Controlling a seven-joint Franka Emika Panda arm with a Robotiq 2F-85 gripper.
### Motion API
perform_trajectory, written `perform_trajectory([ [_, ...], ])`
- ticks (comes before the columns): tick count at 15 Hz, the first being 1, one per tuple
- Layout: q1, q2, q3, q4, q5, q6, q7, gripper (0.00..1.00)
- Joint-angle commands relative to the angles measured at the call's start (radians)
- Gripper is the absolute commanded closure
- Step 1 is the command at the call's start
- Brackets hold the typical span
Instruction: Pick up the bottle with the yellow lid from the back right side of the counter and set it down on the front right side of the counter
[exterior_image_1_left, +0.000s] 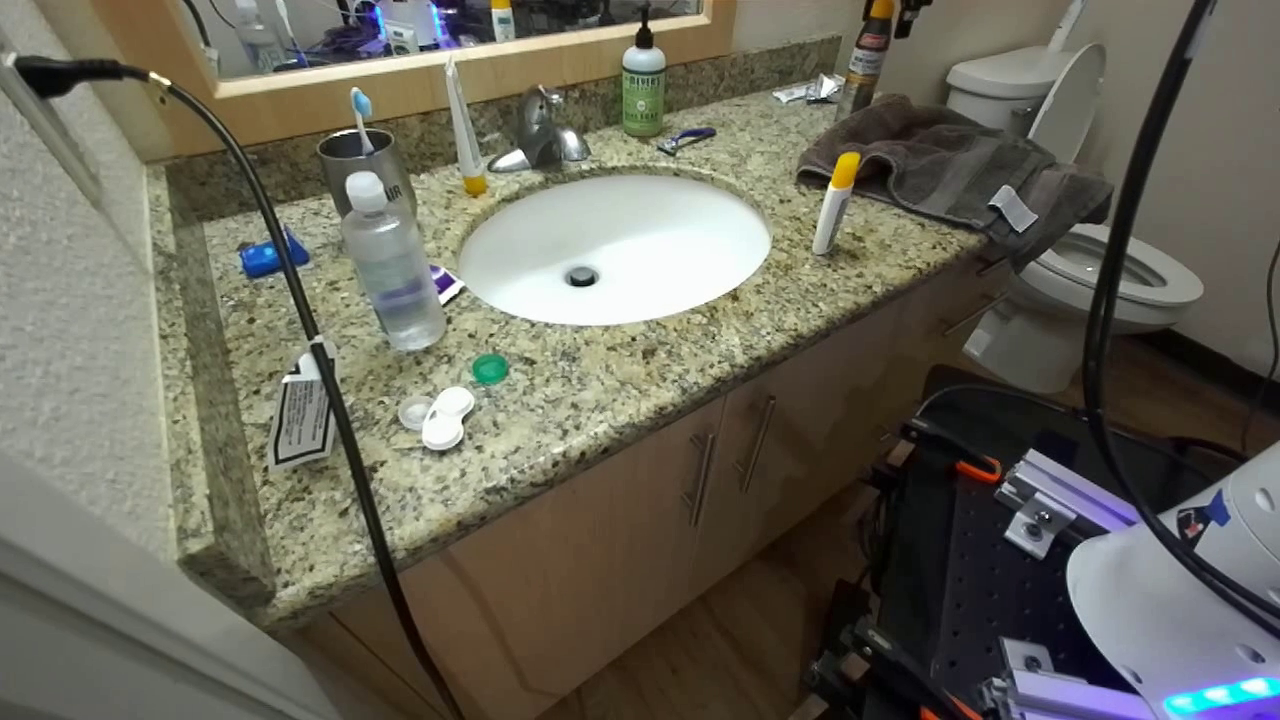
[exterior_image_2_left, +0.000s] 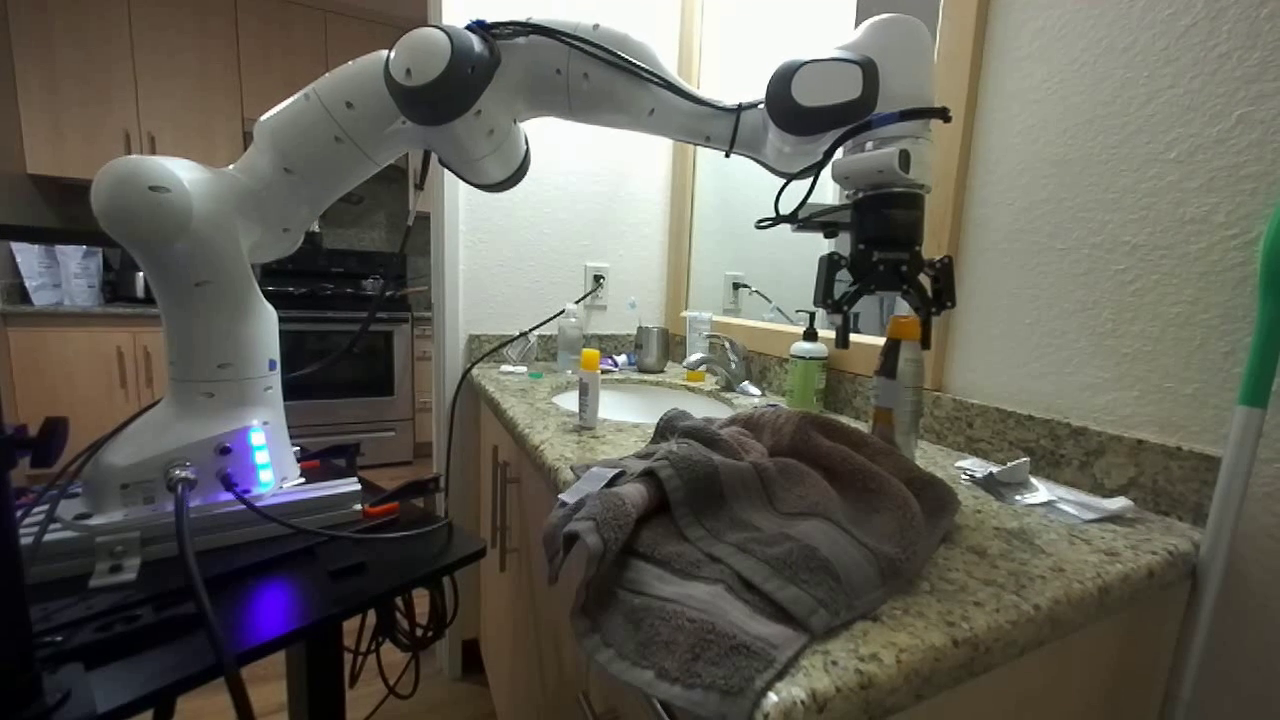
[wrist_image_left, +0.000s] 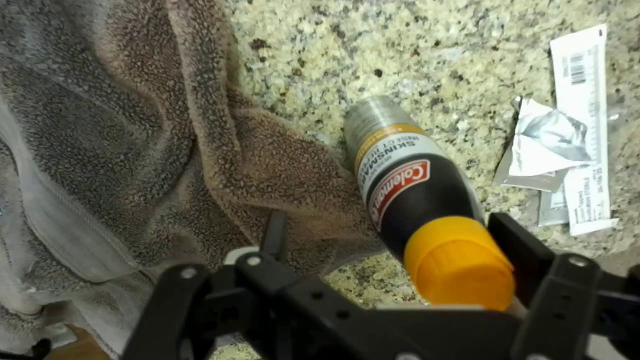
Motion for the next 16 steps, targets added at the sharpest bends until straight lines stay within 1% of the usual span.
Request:
perform_trajectory([
  [1, -0.008, 0.013, 0.0, 0.018, 0.0, 0.0, 0.004, 0.0],
  [5, -0.005, 0.043, -0.006, 0.04, -0.008, -0.033, 0.06, 0.0],
  [6, -0.005, 0.048, -0.002, 0.038, -0.005, -0.042, 0.068, 0.25],
  [7, -0.006, 0.052, 0.0, 0.037, -0.003, -0.048, 0.07, 0.26],
  [13, -0.009, 0.052, 0.005, 0.04, 0.005, -0.05, 0.08, 0.68],
  [16, -0.012, 0.045, 0.011, 0.044, 0.014, -0.066, 0.083, 0.69],
])
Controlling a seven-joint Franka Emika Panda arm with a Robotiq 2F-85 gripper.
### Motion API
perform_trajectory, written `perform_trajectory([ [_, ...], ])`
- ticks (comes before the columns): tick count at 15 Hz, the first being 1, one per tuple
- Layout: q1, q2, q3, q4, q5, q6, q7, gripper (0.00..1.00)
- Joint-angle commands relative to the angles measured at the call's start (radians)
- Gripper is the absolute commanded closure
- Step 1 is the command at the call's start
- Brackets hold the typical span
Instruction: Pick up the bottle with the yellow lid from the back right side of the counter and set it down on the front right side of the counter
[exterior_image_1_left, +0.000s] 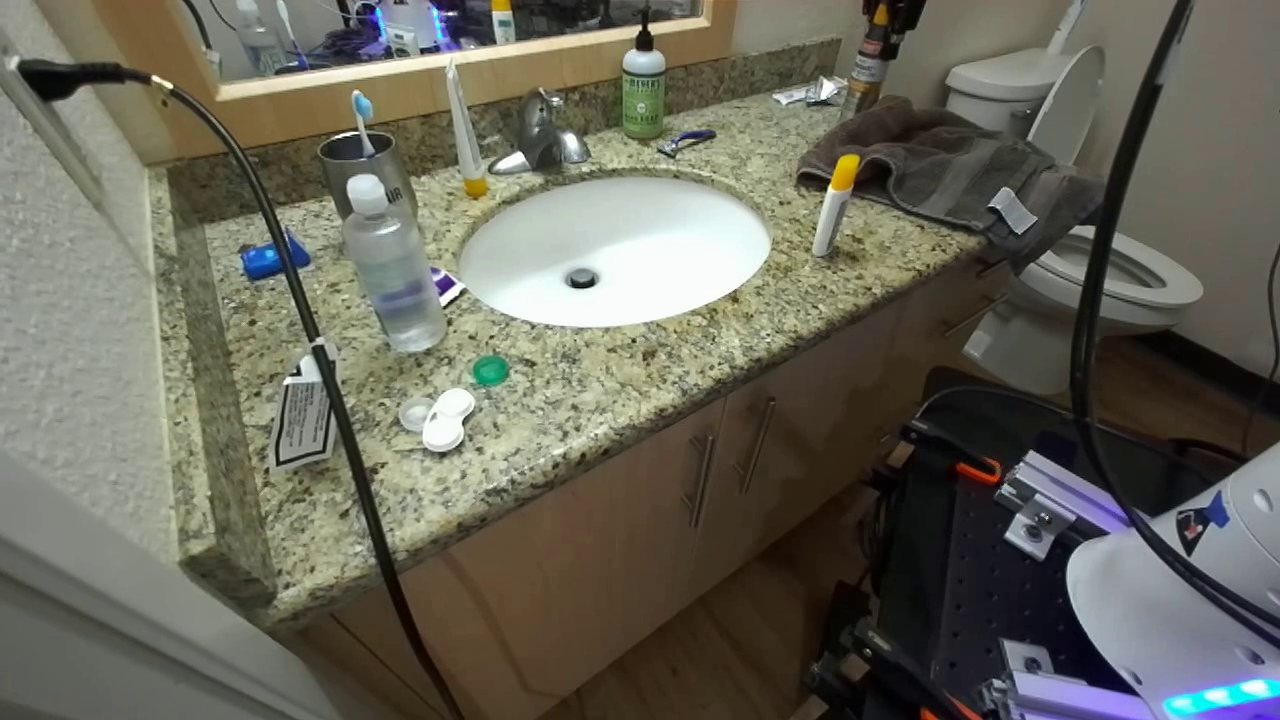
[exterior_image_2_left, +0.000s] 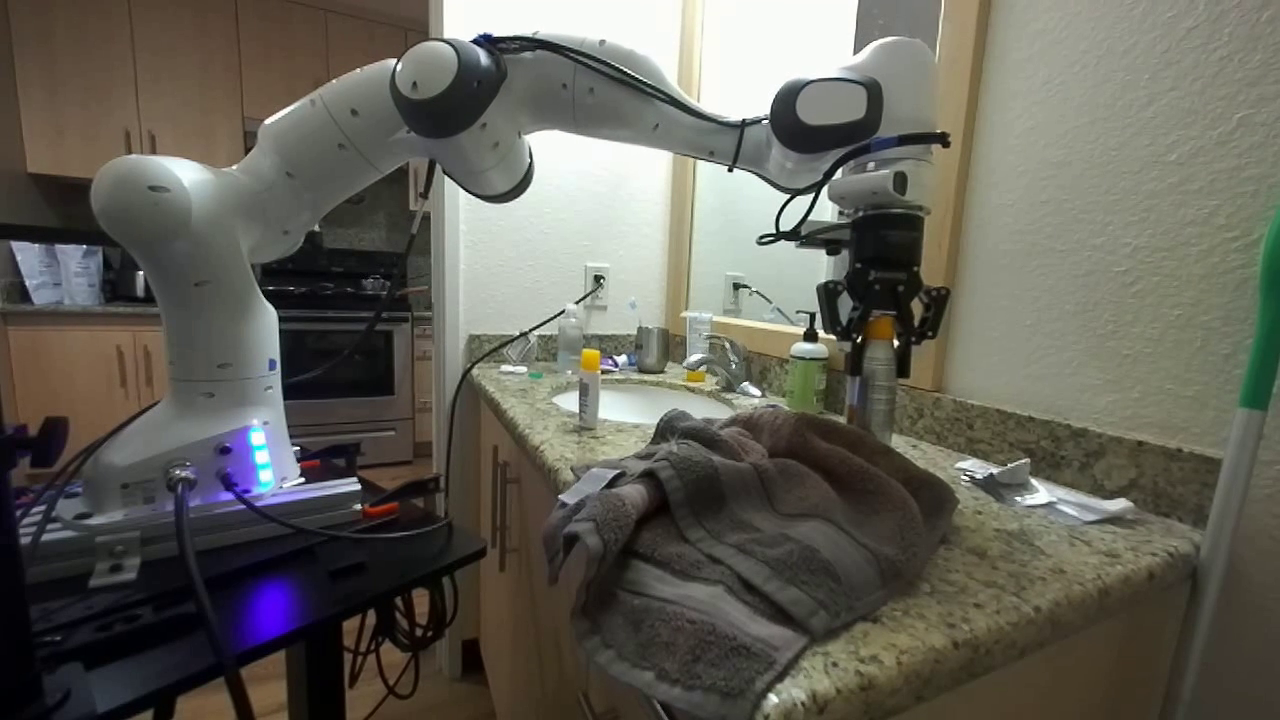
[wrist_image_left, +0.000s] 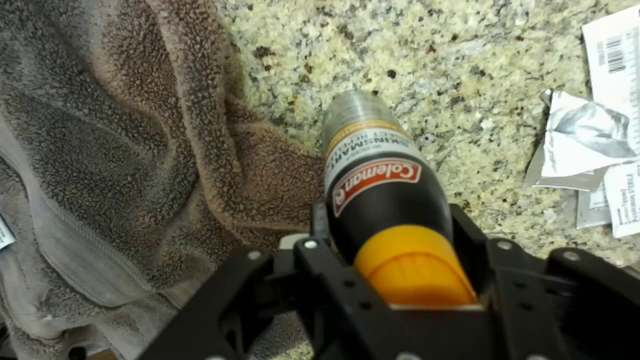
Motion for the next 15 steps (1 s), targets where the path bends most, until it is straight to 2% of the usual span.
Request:
perform_trajectory([
  [1, -0.011, -0.007, 0.02, 0.006, 0.026, -0.051, -0.002, 0.69],
  [5, -0.02, -0.09, 0.046, -0.017, 0.078, -0.095, -0.061, 0.69],
  [7, -0.008, -0.147, 0.036, -0.045, 0.076, -0.086, -0.096, 0.69],
  [11, 0.039, -0.282, 0.014, -0.137, 0.033, -0.034, -0.189, 0.69],
  [15, 0.114, -0.44, -0.014, -0.306, -0.074, 0.013, -0.309, 0.69],
])
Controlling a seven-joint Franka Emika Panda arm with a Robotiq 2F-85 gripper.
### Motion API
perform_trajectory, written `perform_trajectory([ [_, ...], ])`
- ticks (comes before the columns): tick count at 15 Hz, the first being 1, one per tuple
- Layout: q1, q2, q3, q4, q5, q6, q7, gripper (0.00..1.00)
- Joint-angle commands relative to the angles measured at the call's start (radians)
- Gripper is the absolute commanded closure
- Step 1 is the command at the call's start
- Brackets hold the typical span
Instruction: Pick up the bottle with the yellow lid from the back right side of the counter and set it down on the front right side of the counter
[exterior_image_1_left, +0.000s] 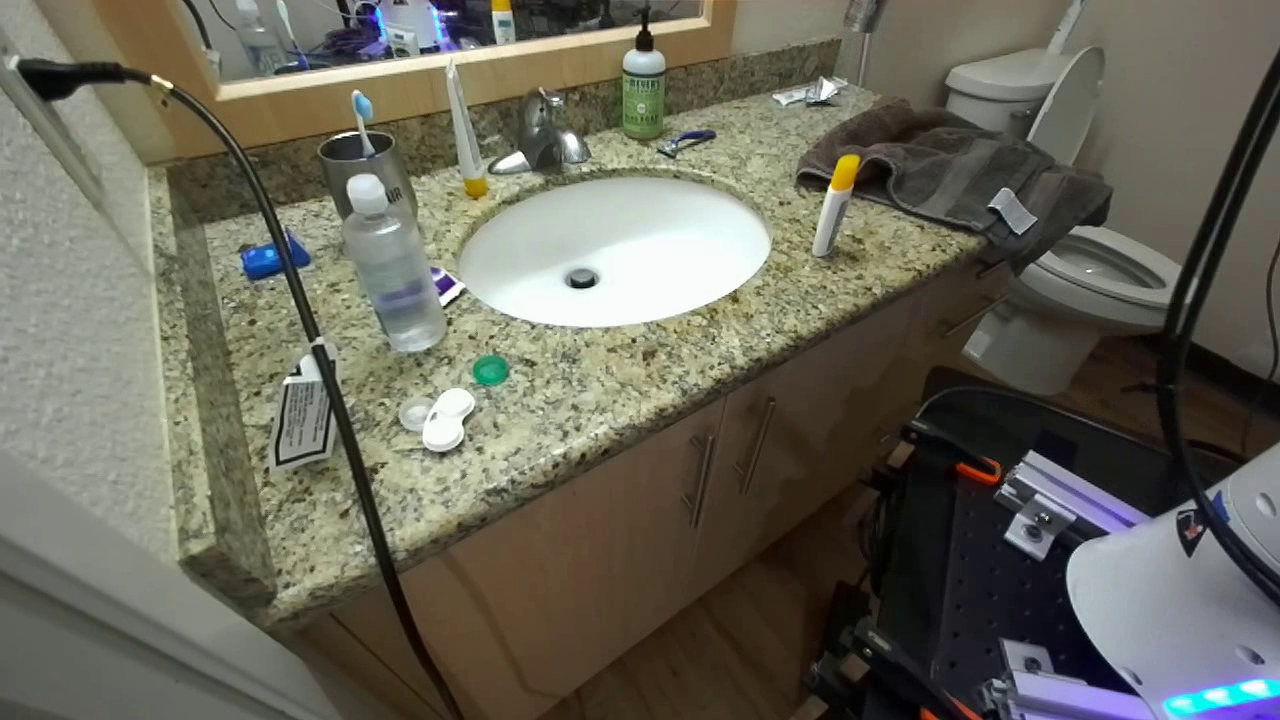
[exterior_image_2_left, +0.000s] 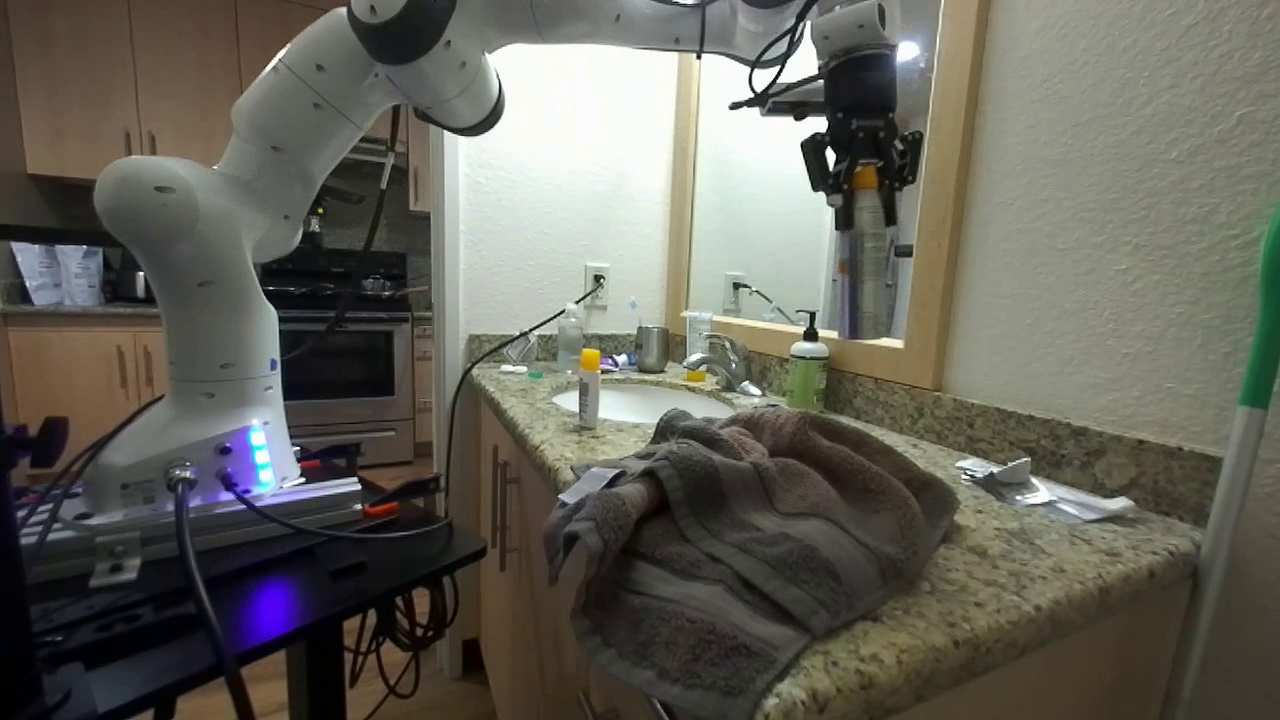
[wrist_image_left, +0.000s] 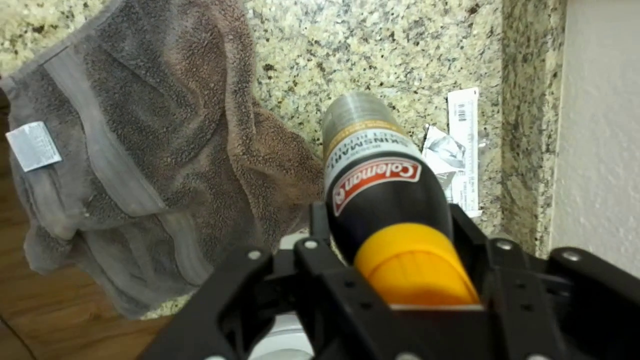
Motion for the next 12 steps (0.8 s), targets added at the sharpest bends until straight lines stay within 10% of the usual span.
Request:
perform_trajectory([
  [1, 0.083, -0.177, -0.029, -0.238, -0.109, 0.071, -0.113, 0.69],
  [12, 0.171, -0.538, -0.012, -0.751, -0.358, 0.134, -0.467, 0.69],
])
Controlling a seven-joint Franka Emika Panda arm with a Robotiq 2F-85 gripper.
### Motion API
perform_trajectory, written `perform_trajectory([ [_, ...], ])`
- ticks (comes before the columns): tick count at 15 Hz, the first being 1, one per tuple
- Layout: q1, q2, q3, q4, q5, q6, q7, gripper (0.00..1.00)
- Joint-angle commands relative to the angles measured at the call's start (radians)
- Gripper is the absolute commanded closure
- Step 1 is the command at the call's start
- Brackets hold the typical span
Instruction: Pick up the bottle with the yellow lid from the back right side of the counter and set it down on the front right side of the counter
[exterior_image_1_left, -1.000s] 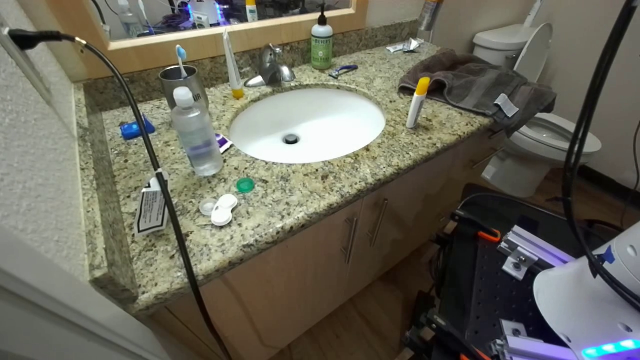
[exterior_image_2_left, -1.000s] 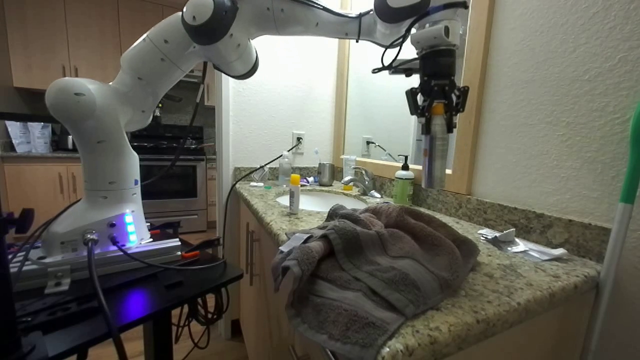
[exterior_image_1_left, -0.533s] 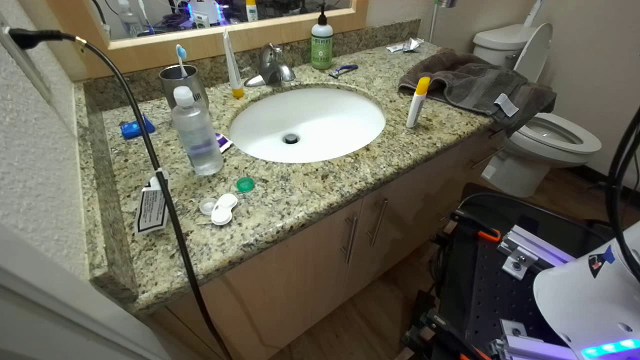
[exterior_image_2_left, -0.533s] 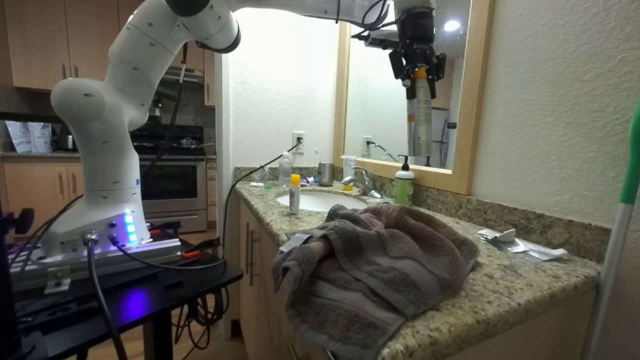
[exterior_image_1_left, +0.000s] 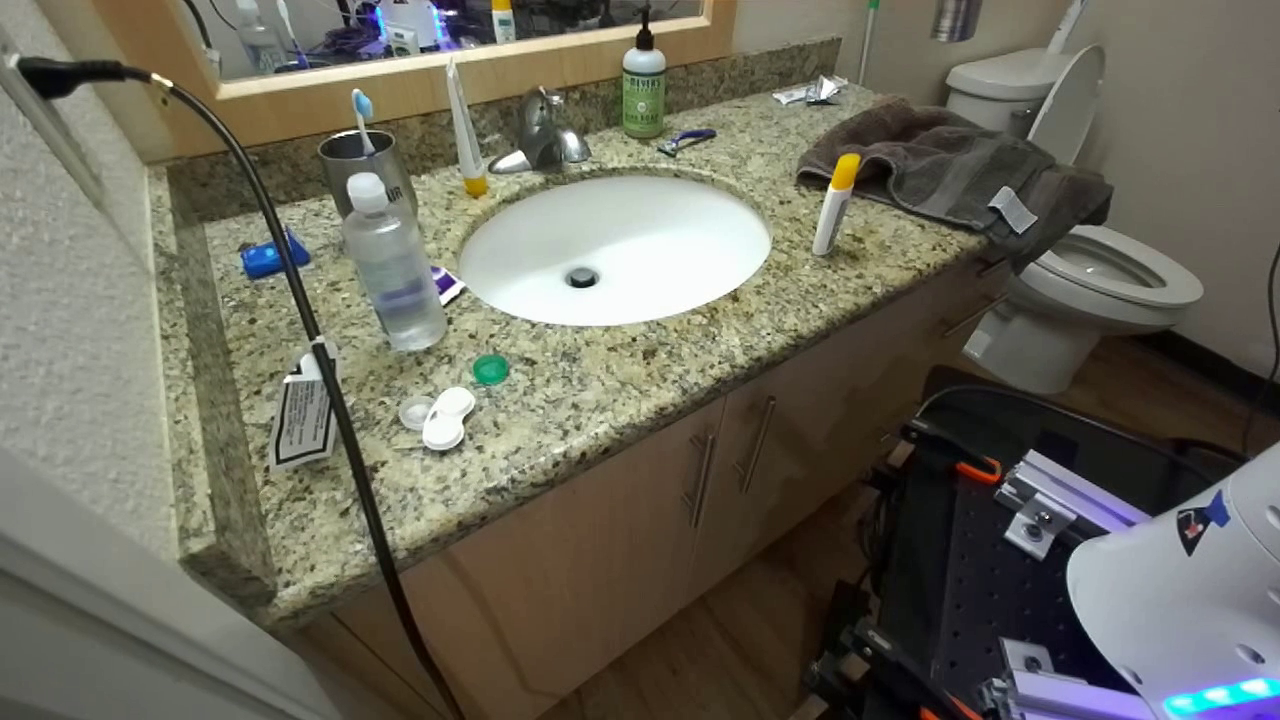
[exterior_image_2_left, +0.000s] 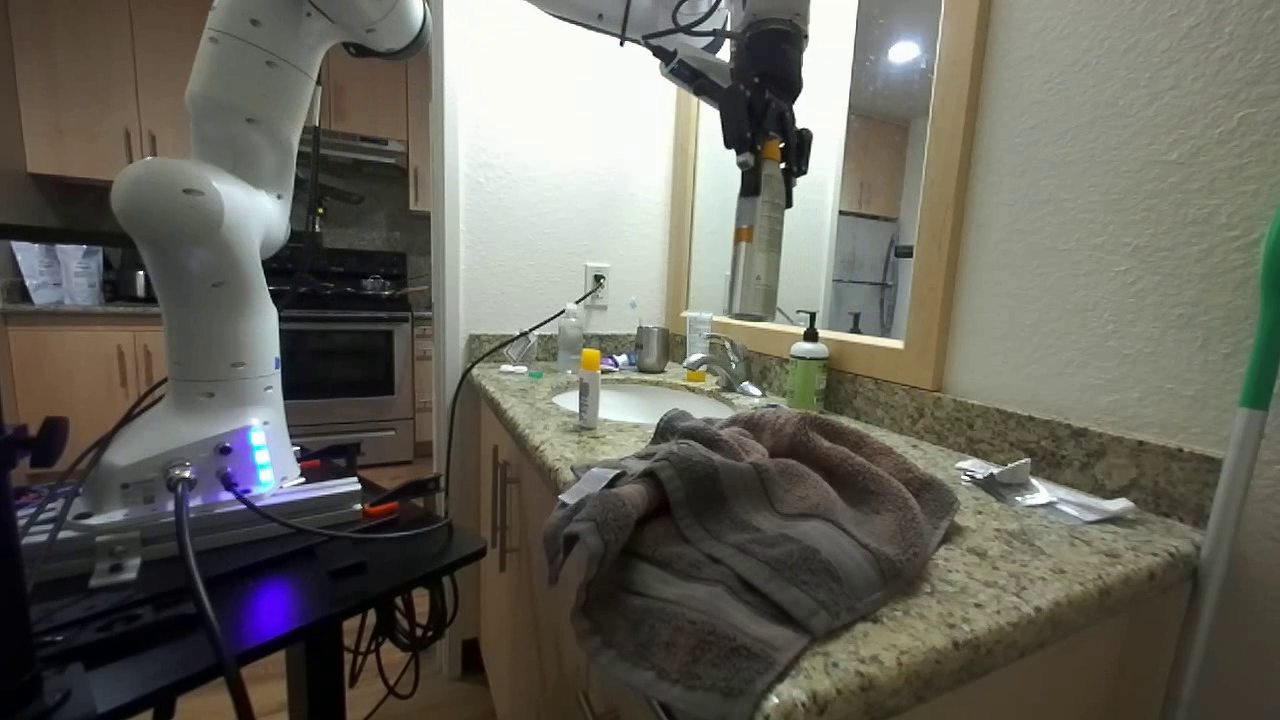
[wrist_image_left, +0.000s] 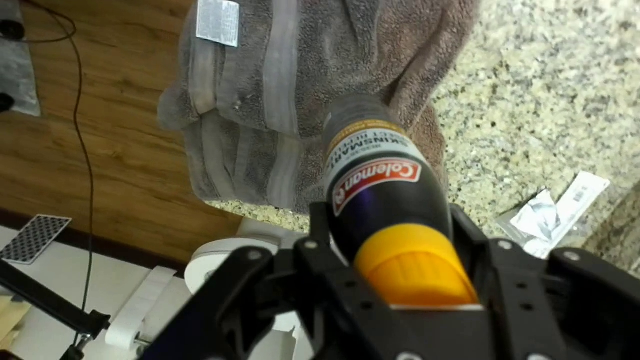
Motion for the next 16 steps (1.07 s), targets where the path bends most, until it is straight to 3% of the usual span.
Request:
perform_trajectory([
  [1, 0.026, -0.169, -0.019, -0.239, 0.023, 0.084, -0.106, 0.69],
  [3, 0.012, -0.236, -0.046, -0.335, 0.108, 0.057, -0.048, 0.69],
  [4, 0.028, -0.128, -0.043, -0.196, 0.064, 0.034, -0.06, 0.69],
  [5, 0.026, -0.15, -0.051, -0.227, 0.071, 0.034, -0.061, 0.44],
  [9, 0.038, -0.137, -0.055, -0.215, 0.07, 0.035, -0.06, 0.44],
  [10, 0.057, -0.158, -0.048, -0.255, 0.037, 0.06, -0.044, 0.69],
  [16, 0.189, -0.383, -0.006, -0.571, -0.213, 0.212, -0.054, 0.69],
])
